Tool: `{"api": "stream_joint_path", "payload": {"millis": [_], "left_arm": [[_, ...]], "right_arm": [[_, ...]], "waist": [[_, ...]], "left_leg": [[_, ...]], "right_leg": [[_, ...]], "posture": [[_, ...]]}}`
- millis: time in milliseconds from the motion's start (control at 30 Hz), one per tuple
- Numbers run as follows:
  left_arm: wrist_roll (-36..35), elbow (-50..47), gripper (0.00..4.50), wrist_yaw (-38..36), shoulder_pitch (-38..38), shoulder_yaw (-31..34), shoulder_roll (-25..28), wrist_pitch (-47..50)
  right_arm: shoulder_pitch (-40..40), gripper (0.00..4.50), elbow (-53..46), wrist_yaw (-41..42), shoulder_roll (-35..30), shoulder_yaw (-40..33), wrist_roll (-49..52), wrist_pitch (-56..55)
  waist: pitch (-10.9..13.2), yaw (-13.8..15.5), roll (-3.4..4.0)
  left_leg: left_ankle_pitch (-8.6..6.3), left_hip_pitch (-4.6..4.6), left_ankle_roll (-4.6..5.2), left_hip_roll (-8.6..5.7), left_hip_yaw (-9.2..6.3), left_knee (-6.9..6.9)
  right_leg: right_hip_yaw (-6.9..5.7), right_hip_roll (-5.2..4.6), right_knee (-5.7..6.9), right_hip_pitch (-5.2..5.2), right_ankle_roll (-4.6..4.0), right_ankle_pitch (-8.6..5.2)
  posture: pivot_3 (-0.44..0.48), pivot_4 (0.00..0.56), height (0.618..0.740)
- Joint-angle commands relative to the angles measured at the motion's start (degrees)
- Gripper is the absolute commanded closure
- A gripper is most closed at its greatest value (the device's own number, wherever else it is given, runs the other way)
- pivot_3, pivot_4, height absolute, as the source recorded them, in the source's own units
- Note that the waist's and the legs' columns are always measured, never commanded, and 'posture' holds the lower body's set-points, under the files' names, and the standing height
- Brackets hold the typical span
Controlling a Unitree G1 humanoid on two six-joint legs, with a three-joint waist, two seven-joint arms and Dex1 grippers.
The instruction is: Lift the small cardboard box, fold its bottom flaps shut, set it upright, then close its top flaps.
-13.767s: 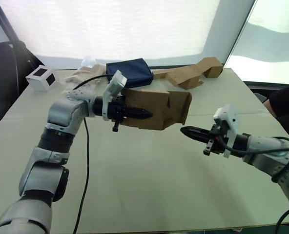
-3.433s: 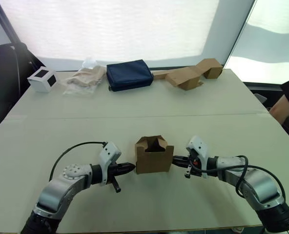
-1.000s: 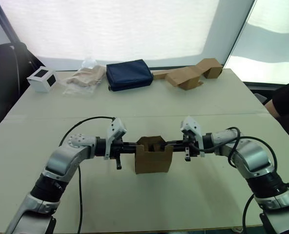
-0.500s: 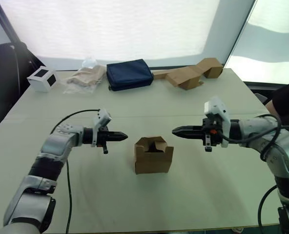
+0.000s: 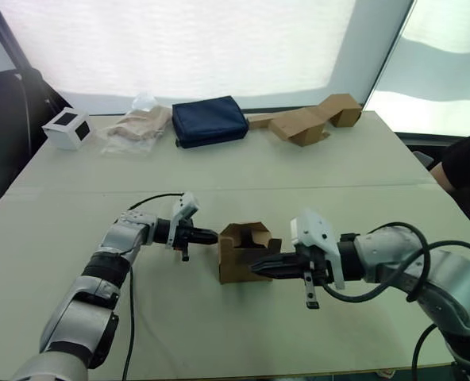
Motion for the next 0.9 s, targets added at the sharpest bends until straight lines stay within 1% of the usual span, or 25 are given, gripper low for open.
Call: {"api": "stream_joint_path", "payload": {"millis": [33, 200, 300, 533, 900], "left_arm": [[-0.15, -1.99, 4.42, -0.45, -0.64, 0.99, -0.33, 0.17], [-0.52, -3.18, 4.42, -0.10, -0.22, 1.40, -0.74, 1.13], [-0.72, -4.39, 4.42, 0.03, 0.37, 1.41, -0.82, 1.78], [-0.90, -6.61, 4.42, 0.63, 1.63, 1.85, -0.50, 3.50], [-0.94, -8.56, 4.42, 1.35, 2.83, 2.12, -0.53, 4.42]], "right_arm": [[-1.42, 4.50, 0.50, -0.19, -0.03, 1.23, -2.37, -2.45], [-2.68, 4.50, 3.90, 0.78, -0.79, 4.11, -6.94, -5.78], [-3.45, 4.50, 5.08, 1.45, -0.61, 4.94, -8.00, -6.62], [-4.80, 4.50, 6.96, 1.89, 0.83, 6.48, -9.55, -7.16], [-3.98, 4.50, 11.88, 1.65, 3.70, 8.11, -13.69, -10.59]], "waist": [[0.00, 0.03, 0.00], [0.00, 0.05, 0.00], [0.00, 0.05, 0.00], [0.00, -0.01, 0.00], [0.00, 0.00, 0.00]], "left_leg": [[0.00, 0.00, 0.00, 0.00, 0.00, 0.00], [0.00, 0.00, 0.00, -0.01, 0.01, 0.00], [0.00, 0.00, 0.00, -0.01, 0.00, 0.00], [0.00, 0.00, 0.00, 0.01, -0.01, 0.00], [0.00, 0.00, 0.00, 0.00, 0.01, 0.00]], "right_leg": [[0.00, -0.01, 0.00, 0.00, 0.00, 0.00], [0.00, -0.01, -0.01, 0.00, 0.00, 0.00], [0.00, -0.01, 0.00, 0.00, 0.00, 0.00], [0.00, 0.00, 0.01, -0.01, 0.00, 0.00], [0.00, -0.02, 0.02, -0.01, 0.00, 0.00]], "posture": [[0.000, 0.150, 0.740], [0.000, 0.150, 0.740], [0.000, 0.150, 0.740], [0.000, 0.150, 0.740], [0.000, 0.150, 0.740]]}}
